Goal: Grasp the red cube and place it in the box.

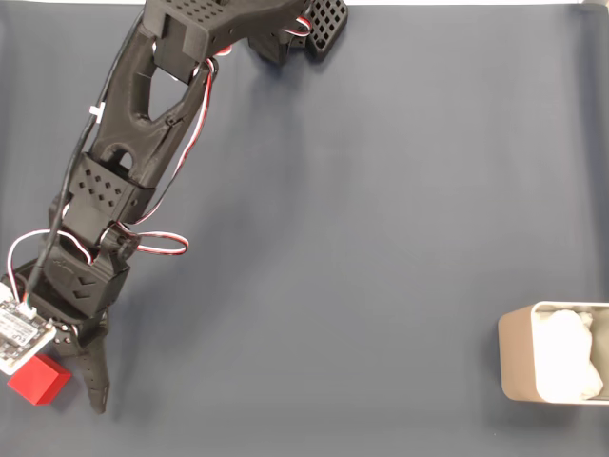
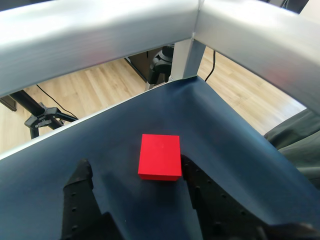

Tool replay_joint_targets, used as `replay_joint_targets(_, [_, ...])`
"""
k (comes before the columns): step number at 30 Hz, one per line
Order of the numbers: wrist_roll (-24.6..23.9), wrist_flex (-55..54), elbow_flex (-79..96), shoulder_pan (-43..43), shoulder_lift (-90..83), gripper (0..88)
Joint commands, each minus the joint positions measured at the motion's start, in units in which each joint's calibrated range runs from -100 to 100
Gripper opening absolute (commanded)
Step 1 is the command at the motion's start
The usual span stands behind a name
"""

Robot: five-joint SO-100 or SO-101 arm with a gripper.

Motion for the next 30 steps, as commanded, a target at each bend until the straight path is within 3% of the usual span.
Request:
replay_joint_targets(1, [1.12,0.48,-3.55,0.38,-2.23,39.1])
replay_joint_targets(30, [-0.39,2.37,-3.45,0.81,-2.92,14.1])
